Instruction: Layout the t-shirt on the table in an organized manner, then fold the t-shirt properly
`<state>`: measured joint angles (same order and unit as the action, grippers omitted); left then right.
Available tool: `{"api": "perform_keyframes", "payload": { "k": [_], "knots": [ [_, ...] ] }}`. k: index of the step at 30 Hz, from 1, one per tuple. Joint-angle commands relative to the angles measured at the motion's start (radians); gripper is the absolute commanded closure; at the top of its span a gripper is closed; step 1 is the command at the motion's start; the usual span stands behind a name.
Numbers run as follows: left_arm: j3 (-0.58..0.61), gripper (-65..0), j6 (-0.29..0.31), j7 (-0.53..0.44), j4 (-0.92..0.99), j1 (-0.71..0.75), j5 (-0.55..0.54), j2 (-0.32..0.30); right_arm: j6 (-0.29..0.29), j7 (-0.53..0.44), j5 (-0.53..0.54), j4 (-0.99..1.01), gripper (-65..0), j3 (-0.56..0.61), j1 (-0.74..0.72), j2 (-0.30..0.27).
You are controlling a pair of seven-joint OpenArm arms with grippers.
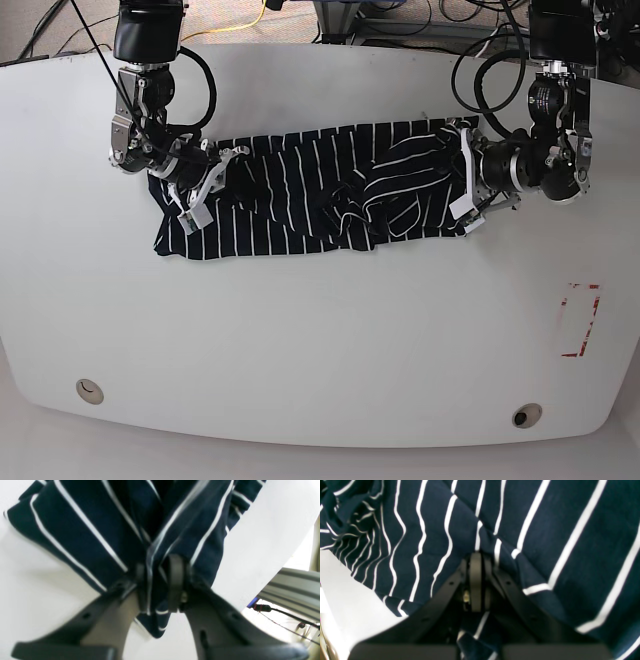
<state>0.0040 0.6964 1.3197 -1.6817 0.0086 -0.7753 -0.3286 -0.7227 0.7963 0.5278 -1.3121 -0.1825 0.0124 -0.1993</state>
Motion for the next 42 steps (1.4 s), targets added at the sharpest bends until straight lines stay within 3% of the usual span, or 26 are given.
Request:
{"api": "perform_keyframes", "payload": {
  "k": [1,5,10,18,21,26,33,42],
  "knots": [
    [0.009,-8.6,0.002,-0.012,-0.038,-0.019,-0.016,0.000,0.025,0.096,-0.091,0.012,-1.3,0.004,0.010,-0.007],
    [0.026,-8.6,0.002,-0.007,-0.093,-0.029,-0.019,0.004,0.025,0.096,-0.091,0.012,-1.3,0.004,0.010,-0.007],
    [0.092,-8.8,0.002,-0.007,-0.145,-0.042,-0.097,0.006,0.025,0.096,-0.091,0.012,-1.3,0.002,0.010,-0.007],
    [0.279,-8.9,0.002,0.004,-0.146,-0.138,-0.241,0.009,0.025,0.096,-0.091,0.012,-1.3,0.002,0.010,-0.007],
    [0.336,-9.2,0.002,0.002,-0.145,-0.174,-0.258,0.036,0.025,0.096,-0.091,0.012,-1.3,0.002,0.010,-0.007],
    [0.383,-15.7,0.002,0.005,-0.145,-0.209,-0.266,0.062,0.025,0.096,-0.091,0.012,-1.3,0.002,0.010,-0.007],
    [0.374,-30.1,0.002,0.005,-0.148,-0.247,-0.267,0.062,0.025,0.096,-0.091,0.013,-1.3,0.002,0.010,-0.007],
    [0.158,-31.7,0.002,0.002,-0.142,-0.275,-0.233,-0.002,0.025,0.096,-0.091,0.013,-1.3,0.002,0.010,-0.007]
  ]
}}
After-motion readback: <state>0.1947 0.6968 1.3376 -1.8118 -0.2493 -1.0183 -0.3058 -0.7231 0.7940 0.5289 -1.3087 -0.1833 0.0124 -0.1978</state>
